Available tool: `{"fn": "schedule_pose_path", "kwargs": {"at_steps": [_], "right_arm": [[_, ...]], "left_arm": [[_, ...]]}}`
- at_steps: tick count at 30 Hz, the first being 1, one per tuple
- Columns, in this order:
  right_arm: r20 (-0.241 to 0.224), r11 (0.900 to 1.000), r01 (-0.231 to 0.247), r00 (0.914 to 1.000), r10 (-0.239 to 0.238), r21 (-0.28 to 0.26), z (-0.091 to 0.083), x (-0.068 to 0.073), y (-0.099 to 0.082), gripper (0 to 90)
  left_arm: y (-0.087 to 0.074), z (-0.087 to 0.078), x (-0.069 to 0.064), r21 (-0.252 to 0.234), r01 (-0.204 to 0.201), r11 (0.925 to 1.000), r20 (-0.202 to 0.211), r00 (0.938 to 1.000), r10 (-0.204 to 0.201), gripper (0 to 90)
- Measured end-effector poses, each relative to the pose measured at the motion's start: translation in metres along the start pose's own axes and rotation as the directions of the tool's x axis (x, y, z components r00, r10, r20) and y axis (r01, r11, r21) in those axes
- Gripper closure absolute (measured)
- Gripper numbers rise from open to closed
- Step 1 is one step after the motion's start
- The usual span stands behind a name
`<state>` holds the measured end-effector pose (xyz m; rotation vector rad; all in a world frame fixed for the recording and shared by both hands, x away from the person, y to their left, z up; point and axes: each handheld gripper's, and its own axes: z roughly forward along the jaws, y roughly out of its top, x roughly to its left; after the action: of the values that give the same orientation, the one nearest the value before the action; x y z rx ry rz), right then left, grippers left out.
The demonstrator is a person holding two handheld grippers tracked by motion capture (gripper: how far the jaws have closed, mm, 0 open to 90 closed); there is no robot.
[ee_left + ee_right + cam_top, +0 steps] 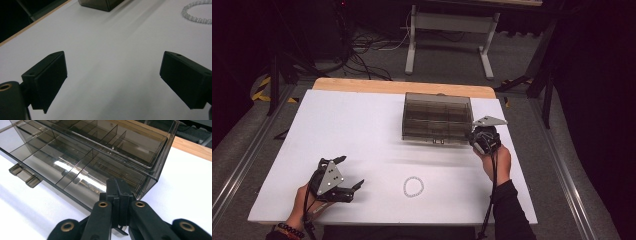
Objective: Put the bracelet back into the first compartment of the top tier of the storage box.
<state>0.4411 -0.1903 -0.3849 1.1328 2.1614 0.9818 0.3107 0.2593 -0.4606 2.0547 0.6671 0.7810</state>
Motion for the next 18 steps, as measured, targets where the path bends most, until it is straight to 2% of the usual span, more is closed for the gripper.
{"fn": "schedule_pose_path", "kwargs": {"at_steps": [5,18], "right_arm": [[-0.01,1.0,-0.001,1.0,0.001,-0.003,-0.0027,0.0008,-0.0029,90.0],[0.003,0.9998,0.022,0.9998,-0.022,-0.001,-0.0094,0.0047,-0.0075,90.0]], "left_arm": [[0.0003,0.0006,-0.0004,0.003,-0.005,1.0,0.0,1.0,0.005,8.3],[0.0003,0.001,-0.0014,0.004,0.0,1.0,0.005,1.0,0.0,8.3]]}}
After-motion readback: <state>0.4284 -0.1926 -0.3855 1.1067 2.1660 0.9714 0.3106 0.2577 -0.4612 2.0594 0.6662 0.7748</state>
